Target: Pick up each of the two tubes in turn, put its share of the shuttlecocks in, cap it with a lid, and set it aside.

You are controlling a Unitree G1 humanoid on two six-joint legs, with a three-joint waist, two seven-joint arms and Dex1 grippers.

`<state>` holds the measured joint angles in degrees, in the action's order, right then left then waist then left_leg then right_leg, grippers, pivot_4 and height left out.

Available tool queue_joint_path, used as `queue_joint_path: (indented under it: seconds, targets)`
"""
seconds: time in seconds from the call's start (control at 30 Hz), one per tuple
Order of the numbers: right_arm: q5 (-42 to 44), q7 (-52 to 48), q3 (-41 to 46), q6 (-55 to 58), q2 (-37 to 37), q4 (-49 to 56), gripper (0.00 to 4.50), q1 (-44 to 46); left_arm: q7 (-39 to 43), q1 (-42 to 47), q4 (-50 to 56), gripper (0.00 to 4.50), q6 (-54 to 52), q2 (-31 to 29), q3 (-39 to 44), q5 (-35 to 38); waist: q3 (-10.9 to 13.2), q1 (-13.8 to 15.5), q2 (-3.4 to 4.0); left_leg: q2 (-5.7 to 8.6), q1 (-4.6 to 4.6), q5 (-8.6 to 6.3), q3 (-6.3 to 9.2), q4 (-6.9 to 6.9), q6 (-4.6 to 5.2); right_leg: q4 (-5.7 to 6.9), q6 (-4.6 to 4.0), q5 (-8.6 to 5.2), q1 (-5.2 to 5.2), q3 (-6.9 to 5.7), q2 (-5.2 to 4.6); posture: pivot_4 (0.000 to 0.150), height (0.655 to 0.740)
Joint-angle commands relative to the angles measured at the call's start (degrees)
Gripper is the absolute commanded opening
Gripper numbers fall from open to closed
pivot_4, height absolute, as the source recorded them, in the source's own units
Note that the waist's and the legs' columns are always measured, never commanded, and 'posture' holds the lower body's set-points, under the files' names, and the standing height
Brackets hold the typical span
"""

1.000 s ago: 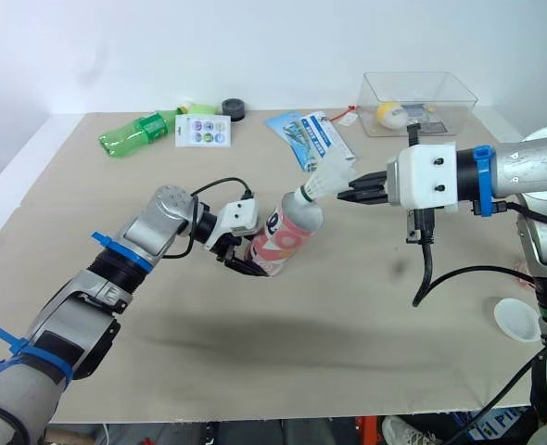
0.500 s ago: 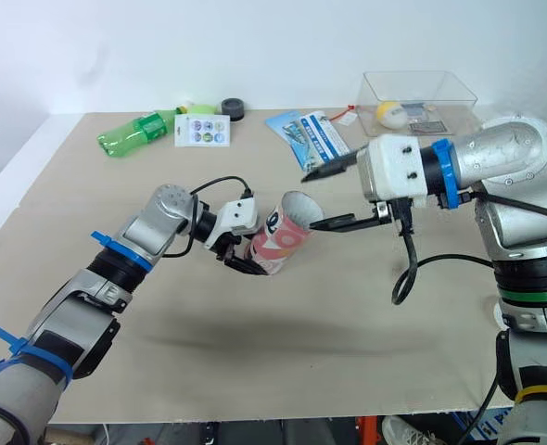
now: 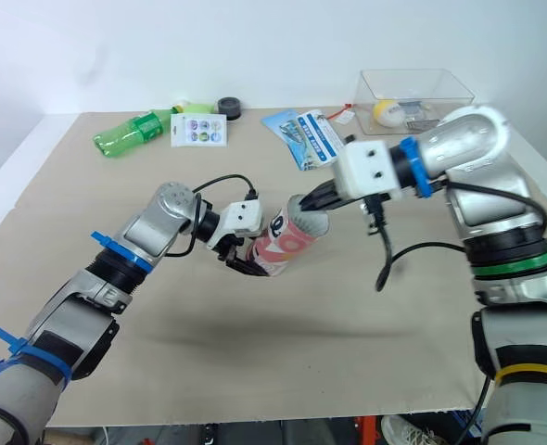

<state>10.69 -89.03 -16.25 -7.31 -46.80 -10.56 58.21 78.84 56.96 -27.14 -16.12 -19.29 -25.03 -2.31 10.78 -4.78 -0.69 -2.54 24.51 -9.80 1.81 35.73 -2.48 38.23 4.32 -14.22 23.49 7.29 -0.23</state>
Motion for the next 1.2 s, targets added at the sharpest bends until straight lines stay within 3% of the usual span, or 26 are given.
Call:
queue_joint_path:
  seconds: [0.03, 0.43, 0.73, 1.2]
  targets:
    - [-2.3, -3.3, -2.9, -2.4, 0.4, -0.7, 0.11, 2.4, 0.3, 1.0, 2.5, 3.28, -0.3, -0.3, 0.4, 0.4, 0.0, 0.1, 0.0, 0.02, 0.02, 0.0, 0.0, 0.01, 0.0, 0.0, 0.01, 0.0, 0.01, 0.0, -0.03, 0.15, 0.74]
    - [-7.3, -3.5, -15.8, -13.8, 5.7, -13.0, 0.11, 7.0, 0.1, 1.1, 3.4, 3.28, -1.0, 0.3, 0.8, 0.8, 0.0, 0.1, 0.01, -0.03, -0.06, 0.0, 0.02, 0.03, 0.0, 0.03, -0.03, 0.01, -0.04, -0.04, 0.02, 0.15, 0.74]
    - [-5.2, -3.5, -18.0, -16.0, 8.1, -15.2, 0.11, 9.4, -0.4, 0.5, 3.1, 3.28, -1.2, 0.7, 1.1, 1.2, 0.0, -0.1, 0.01, -0.06, -0.19, 0.01, 0.02, 0.03, 0.0, 0.13, -0.08, 0.04, -0.09, -0.03, 0.07, 0.15, 0.74]
    - [20.0, -3.5, -11.5, 6.5, -7.3, -2.4, 0.11, 13.2, -1.1, -0.2, -1.4, 3.28, 0.9, 0.3, 1.8, 1.4, 0.1, 0.3, 0.06, -0.04, -0.07, -0.02, 0.05, 0.01, 0.02, 0.12, -0.14, -0.07, -0.02, -0.05, 0.04, 0.15, 0.74]
